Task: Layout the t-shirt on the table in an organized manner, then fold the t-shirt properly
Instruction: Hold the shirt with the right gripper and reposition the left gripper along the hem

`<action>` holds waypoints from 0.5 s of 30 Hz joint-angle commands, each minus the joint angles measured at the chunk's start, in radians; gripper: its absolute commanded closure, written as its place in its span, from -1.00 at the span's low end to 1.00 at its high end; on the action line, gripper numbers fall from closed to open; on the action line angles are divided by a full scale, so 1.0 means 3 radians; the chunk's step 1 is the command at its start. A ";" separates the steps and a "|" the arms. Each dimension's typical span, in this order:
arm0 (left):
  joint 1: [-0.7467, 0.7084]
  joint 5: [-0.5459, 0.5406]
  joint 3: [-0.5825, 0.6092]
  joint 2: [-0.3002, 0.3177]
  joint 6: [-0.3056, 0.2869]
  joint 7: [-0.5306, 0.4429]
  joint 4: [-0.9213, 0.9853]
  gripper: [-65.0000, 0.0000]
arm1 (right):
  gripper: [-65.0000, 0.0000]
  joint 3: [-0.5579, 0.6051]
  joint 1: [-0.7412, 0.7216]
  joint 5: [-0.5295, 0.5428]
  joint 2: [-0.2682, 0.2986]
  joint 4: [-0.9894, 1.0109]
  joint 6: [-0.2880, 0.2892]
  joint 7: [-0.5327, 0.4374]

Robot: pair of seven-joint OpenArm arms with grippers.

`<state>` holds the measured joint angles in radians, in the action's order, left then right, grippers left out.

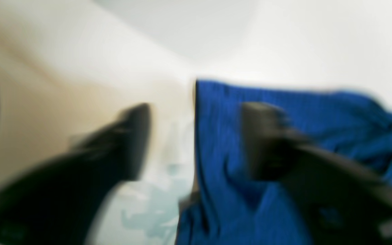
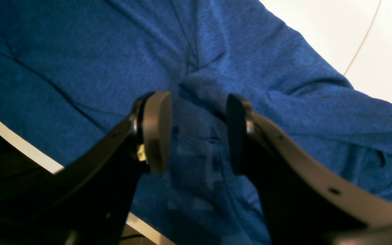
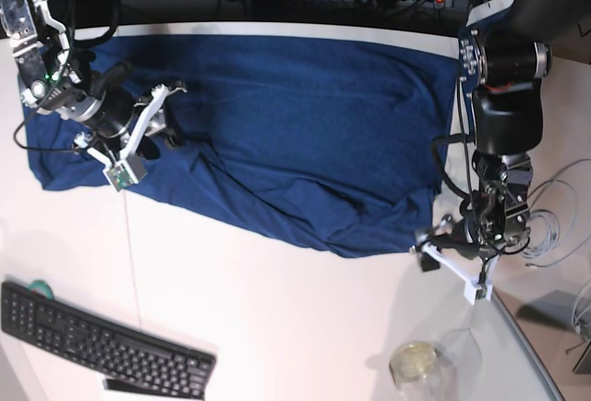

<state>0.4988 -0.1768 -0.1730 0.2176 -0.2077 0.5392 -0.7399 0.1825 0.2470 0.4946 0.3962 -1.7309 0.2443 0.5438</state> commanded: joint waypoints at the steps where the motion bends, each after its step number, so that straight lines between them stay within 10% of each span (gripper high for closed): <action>1: 0.0120 -0.0017 0.0017 0.0039 0.0004 -0.0143 0.0096 -0.69 | 0.25 -0.0023 -0.0028 0.0037 0.0032 -0.0068 0.0006 -0.0071; 15: 0.0534 -0.0012 0.0027 0.0039 0.0004 -0.1109 0.1456 -0.35 | 0.25 -0.0023 -0.0018 0.0037 0.0032 -0.0068 0.0012 -0.0071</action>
<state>0.6281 -0.1764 -0.1665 0.2195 -0.2085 0.2180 -0.2905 0.1825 0.2478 0.4946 0.3962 -1.7325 0.2443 0.5457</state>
